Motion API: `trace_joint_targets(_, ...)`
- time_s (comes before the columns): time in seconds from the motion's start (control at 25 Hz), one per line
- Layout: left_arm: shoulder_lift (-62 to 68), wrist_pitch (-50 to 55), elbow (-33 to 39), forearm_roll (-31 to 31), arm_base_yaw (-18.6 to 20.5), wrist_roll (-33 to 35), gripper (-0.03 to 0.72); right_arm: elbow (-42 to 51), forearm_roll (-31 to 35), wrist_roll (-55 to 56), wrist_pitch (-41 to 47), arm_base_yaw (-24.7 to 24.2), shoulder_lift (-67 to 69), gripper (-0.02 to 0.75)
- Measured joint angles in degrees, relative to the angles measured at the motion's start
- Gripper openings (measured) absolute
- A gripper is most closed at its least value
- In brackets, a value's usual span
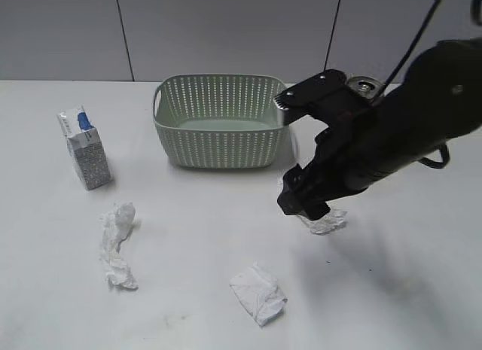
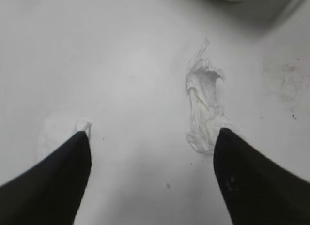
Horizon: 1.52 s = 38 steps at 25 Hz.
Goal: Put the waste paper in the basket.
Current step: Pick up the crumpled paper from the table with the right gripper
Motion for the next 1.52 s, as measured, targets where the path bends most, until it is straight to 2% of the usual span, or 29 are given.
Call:
trace_joint_targets(0.24, 0.0, 0.0, 0.0, 0.0, 0.0, 0.0, 0.636, -5.0, -3.6, 1.9, -0.4, 0.0, 10.1, 0.594)
trace_joint_targets(0.48, 0.0, 0.0, 0.0, 0.0, 0.0, 0.0, 0.619, -6.2, -10.6, 8.9, -2.5, -0.3, 14.7, 0.594)
trace_joint_targets(1.0, 0.0, 0.0, 0.0, 0.0, 0.0, 0.0, 0.594, -6.4, -10.6, 14.2, -7.1, -2.1, 18.7, 0.582)
trace_joint_targets(1.28, 0.0, 0.0, 0.0, 0.0, 0.0, 0.0, 0.591, -6.4, -9.9, 14.3, -7.4, -2.1, 18.7, 0.464)
trace_joint_targets(1.4, 0.0, 0.0, 0.0, 0.0, 0.0, 0.0, 0.591, -6.4, -9.0, 14.3, -7.4, -2.1, 18.7, 0.365)
trace_joint_targets(1.52, 0.0, 0.0, 0.0, 0.0, 0.0, 0.0, 0.591, -6.4, -8.8, 14.3, -7.0, -2.1, 18.7, 0.232)
